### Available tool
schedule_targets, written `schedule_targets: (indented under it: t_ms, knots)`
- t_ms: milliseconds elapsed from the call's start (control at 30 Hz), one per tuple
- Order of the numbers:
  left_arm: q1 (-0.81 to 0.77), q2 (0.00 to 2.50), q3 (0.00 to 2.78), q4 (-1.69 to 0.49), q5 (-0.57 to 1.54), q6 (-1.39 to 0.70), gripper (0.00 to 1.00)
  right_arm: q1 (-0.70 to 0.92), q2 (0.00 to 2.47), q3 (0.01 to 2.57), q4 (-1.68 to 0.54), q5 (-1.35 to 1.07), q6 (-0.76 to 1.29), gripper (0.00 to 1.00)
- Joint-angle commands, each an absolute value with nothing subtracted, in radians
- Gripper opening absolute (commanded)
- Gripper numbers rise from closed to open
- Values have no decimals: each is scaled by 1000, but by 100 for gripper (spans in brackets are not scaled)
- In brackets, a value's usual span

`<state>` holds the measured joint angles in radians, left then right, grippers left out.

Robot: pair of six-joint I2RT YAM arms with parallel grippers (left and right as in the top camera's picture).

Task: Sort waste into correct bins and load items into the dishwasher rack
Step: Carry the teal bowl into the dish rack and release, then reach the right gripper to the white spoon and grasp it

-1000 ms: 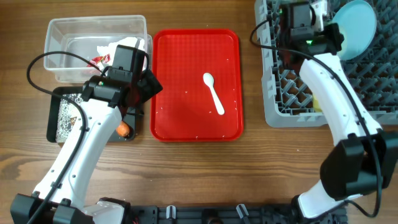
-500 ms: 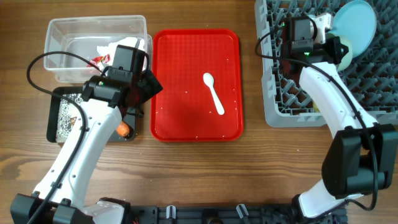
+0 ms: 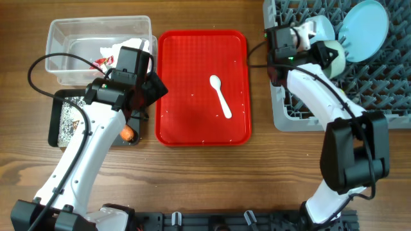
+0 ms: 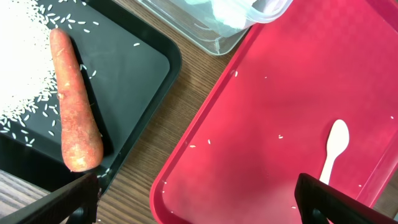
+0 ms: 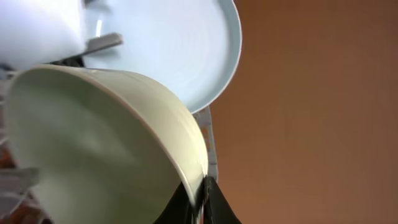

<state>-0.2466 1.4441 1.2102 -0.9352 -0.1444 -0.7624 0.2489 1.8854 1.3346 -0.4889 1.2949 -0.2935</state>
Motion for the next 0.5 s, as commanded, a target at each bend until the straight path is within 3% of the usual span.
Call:
schedule_targets:
  t_ms: [0, 33, 67, 133, 367, 467]
  knots:
    - [-245, 1452, 1210, -933, -158, -767, 100, 332, 1912, 1332, -489, 1257, -348, 57]
    - [-245, 1452, 1210, -933, -158, -767, 100, 353, 1912, 1332, -486, 1257, -348, 77]
    - [-245, 1452, 1210, -933, -158, -767, 100, 368, 1912, 1332, -482, 1257, -348, 90]
    - [-245, 1452, 1210, -933, -158, -767, 100, 376, 1912, 1332, -479, 1257, -348, 99]
    - [-245, 1452, 1210, -933, -158, -767, 100, 382, 1850, 1337, -245, 1256, -348, 100]
    - [-245, 1452, 1210, -933, -158, -767, 100, 474, 1764, 1337, -271, 1005, -311, 100]
